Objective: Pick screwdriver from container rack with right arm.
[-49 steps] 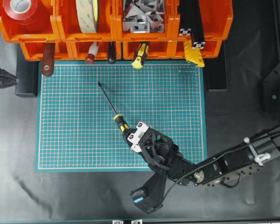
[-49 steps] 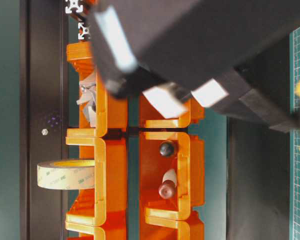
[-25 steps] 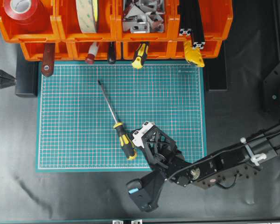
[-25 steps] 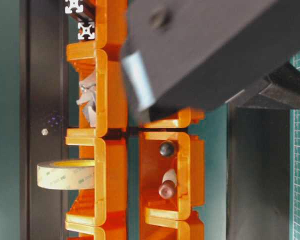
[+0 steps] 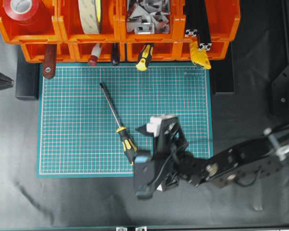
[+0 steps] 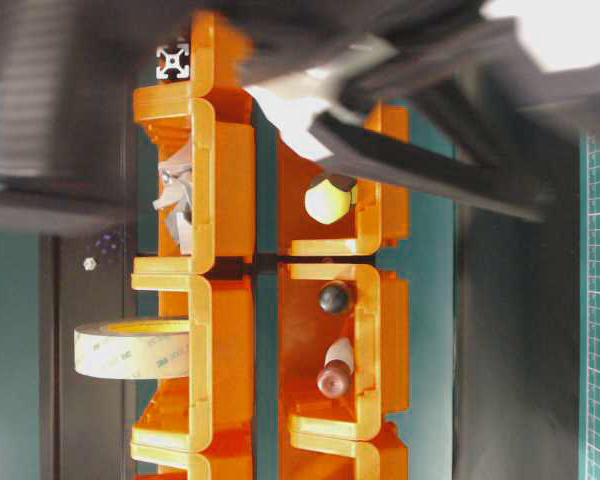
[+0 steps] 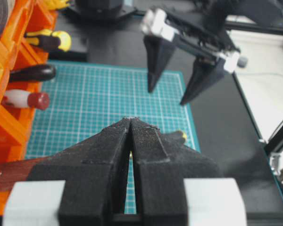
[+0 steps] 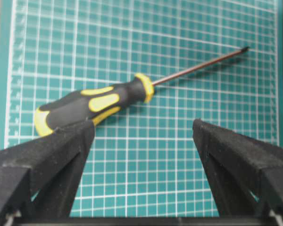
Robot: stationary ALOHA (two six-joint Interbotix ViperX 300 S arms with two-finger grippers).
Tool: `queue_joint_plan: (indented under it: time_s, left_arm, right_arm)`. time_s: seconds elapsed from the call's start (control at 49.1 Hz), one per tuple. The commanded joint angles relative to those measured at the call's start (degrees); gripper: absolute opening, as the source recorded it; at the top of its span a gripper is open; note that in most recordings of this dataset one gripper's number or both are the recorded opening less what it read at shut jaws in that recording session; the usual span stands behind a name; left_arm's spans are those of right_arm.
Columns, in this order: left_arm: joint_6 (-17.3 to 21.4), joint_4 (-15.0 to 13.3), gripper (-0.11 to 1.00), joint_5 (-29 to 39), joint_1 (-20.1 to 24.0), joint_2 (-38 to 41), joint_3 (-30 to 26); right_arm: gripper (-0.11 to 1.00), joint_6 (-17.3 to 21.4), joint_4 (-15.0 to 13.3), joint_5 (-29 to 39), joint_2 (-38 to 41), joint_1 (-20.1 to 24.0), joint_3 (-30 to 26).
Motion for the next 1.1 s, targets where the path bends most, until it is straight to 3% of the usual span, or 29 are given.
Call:
queue_joint_plan:
  time_s: [0.0, 0.285, 0.672, 1.08]
  left_arm:
    - [-0.3, 0.3, 0.00, -0.2, 0.1, 0.4, -1.0]
    - [-0.5, 0.3, 0.00, 1.7, 1.1, -0.3, -1.1]
    - [-0.4, 0.3, 0.00, 2.5, 1.6, -1.6, -1.1]
    - [-0.4, 0.3, 0.00, 2.7, 1.3, -1.6, -1.1]
  right_arm:
    - [0.81, 2.3, -1.2, -2.9, -4.9, -0.4, 1.4]
    - [0.81, 8.1, -1.5, -9.9, -13.9, -1.7, 8.2]
    - [0.81, 8.5, -1.5, -7.8, -23.1, -1.8, 14.9]
    - [0.81, 10.7, -1.2, -7.6, -25.5, -1.9, 17.7]
